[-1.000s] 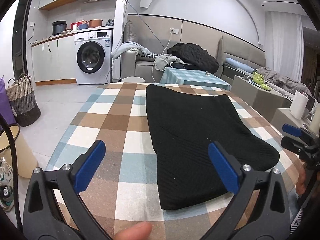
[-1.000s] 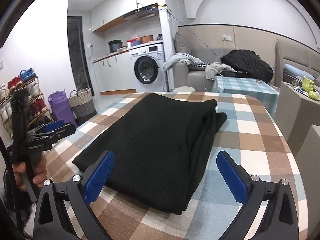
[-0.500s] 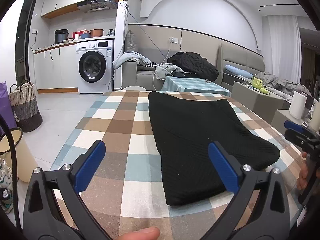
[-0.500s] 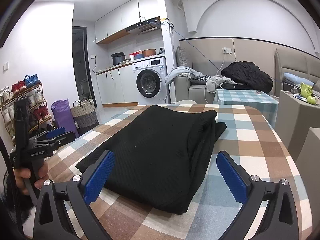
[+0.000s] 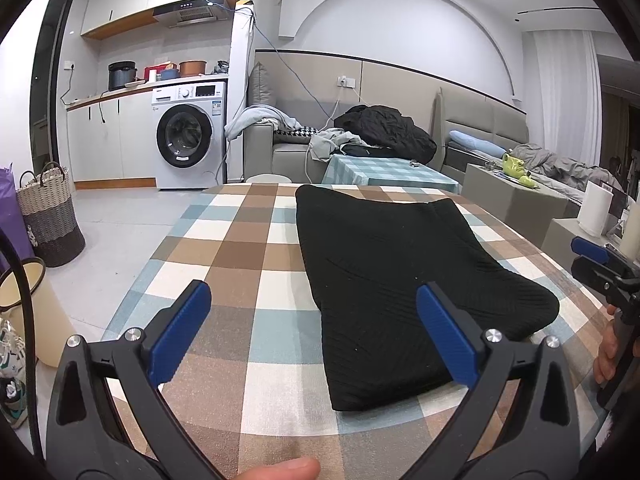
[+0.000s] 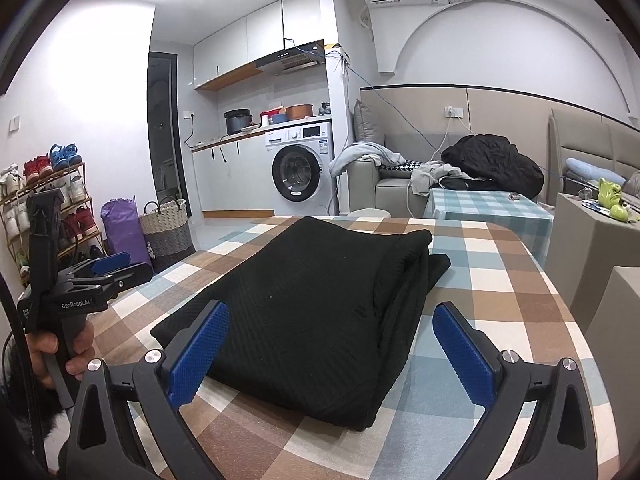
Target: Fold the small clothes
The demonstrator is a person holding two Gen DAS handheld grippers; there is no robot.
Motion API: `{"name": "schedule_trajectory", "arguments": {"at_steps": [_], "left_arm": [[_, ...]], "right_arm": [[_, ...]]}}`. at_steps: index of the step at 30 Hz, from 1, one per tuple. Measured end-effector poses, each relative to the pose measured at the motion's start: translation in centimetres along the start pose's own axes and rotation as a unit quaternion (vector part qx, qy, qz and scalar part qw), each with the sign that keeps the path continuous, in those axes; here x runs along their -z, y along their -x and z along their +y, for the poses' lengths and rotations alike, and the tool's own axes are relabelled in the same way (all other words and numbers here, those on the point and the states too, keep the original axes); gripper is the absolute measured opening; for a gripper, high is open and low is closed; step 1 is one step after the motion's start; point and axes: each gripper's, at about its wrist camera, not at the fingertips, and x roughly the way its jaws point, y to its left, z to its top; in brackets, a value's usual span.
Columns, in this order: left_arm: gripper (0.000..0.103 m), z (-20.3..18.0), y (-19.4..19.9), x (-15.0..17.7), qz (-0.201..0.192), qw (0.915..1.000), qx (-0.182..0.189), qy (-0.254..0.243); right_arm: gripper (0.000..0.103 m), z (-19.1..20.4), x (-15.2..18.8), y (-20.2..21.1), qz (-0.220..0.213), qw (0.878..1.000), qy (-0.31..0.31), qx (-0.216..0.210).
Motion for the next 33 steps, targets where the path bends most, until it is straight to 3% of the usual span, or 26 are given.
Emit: {"name": "schedule_trajectory", "arguments": {"at_steps": [33], "left_arm": [[0.102,-0.06,0.0,0.02,0.0,1.0,0.0,-0.001]], "right_arm": [[0.103,-0.15,0.18,-0.16,0.005,1.0,-0.01,-0.002]]}}
